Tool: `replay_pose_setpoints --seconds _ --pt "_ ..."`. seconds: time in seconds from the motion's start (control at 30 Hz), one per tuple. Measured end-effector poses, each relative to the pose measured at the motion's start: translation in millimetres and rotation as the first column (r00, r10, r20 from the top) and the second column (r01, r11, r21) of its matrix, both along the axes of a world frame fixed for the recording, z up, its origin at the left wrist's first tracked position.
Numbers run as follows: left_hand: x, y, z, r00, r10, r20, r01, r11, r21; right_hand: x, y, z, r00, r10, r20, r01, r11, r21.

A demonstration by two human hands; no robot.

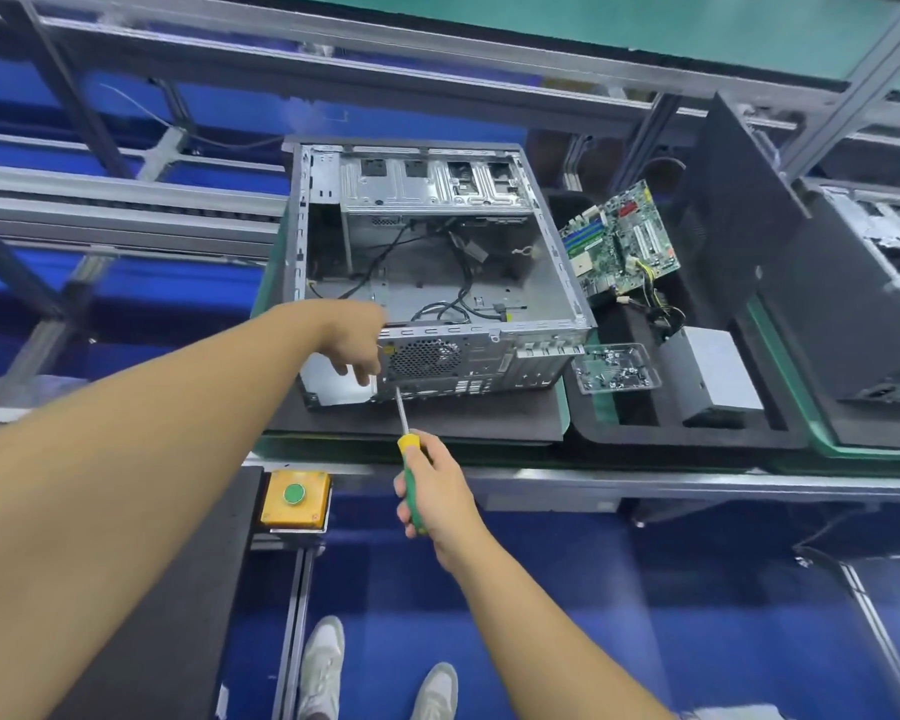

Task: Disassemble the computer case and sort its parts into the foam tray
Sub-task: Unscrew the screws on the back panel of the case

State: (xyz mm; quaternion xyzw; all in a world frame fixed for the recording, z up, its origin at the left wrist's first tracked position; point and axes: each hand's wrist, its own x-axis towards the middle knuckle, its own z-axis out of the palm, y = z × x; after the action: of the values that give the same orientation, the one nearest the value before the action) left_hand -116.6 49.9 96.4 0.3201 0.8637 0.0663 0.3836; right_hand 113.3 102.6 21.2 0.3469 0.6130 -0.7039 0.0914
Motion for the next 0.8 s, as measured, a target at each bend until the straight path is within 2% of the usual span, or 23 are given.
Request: replay_pose_setpoints --seconds 0.17,0.57,0.67,0.8 --pt "5 0 3 0.995 0.063 0.076 -0.067 0.997 0.040 -4 -4 -2 1.000 0.007 0.002 -0.007 1.000 -0.012" --pt "7 -2 6 0.995 0.080 0.054 -0.082 0.996 0.034 -4 -5 -2 0.998 -0.052 0.037 0.053 0.998 -0.042" --pt "7 -2 6 0.996 0.082 0.034 -0.082 0.997 0.011 -7 -6 2 0.995 -0.092 0.039 0.096 0.987 -0.130" --pt "7 -2 7 0.997 0.080 0.021 -0.080 0.997 0.009 -11 -8 6 0.979 -0.194 0.059 0.200 0.888 -0.414"
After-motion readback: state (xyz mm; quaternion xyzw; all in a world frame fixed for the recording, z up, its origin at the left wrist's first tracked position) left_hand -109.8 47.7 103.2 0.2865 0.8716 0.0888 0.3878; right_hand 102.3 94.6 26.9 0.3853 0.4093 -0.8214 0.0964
